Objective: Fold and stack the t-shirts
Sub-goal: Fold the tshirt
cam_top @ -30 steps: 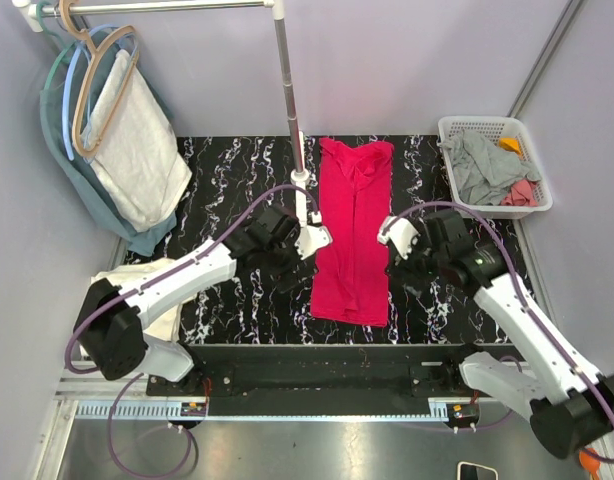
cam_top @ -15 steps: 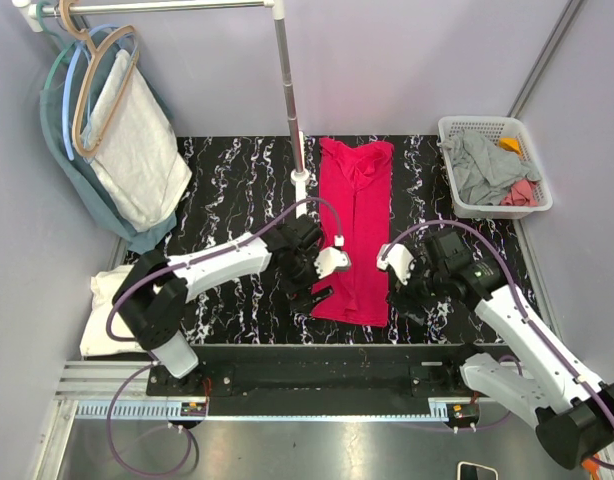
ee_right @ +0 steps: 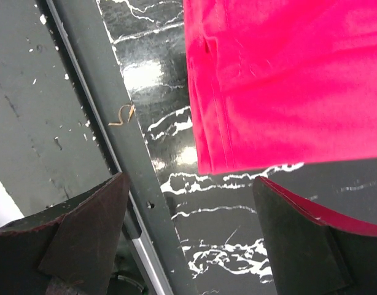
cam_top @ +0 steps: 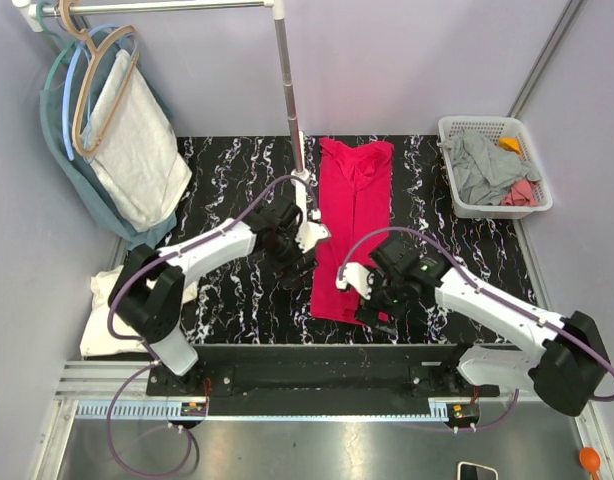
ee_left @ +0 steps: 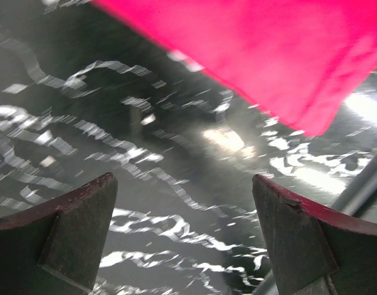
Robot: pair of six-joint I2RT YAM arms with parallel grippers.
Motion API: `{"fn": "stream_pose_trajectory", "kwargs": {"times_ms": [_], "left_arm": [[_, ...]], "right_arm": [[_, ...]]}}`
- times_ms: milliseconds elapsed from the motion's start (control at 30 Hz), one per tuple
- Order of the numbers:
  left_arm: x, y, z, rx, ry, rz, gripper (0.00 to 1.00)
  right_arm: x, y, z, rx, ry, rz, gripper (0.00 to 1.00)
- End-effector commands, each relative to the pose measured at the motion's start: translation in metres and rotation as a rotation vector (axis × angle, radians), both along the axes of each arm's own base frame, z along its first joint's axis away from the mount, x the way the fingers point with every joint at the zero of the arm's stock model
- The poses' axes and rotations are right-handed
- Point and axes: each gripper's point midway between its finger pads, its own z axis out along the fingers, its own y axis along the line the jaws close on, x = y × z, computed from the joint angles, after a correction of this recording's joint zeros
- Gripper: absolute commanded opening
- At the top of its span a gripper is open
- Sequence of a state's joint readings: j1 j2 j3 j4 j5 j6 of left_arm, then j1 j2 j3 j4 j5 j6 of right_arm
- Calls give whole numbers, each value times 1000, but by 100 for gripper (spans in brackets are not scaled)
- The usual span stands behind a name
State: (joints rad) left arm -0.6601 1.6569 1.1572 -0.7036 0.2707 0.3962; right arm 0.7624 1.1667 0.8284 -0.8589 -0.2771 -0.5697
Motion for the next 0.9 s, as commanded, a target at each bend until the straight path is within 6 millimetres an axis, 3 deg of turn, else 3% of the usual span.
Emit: {"fn": "stream_pose_trajectory", "kwargs": {"times_ms": [0, 300, 467, 867], "left_arm": [[20, 17, 15, -4, -127, 11, 95], [49, 51, 21, -23, -175, 137, 95], [57, 60, 25, -13, -204, 192, 95], [61, 71, 24, -1, -222, 228, 95]], "right_arm": [[15, 25, 4, 21, -57, 18, 92], [36, 64, -19, -18, -96, 62, 91], [40, 68, -42, -90, -131, 56, 91], [42, 71, -67, -144, -149, 70, 91]]}}
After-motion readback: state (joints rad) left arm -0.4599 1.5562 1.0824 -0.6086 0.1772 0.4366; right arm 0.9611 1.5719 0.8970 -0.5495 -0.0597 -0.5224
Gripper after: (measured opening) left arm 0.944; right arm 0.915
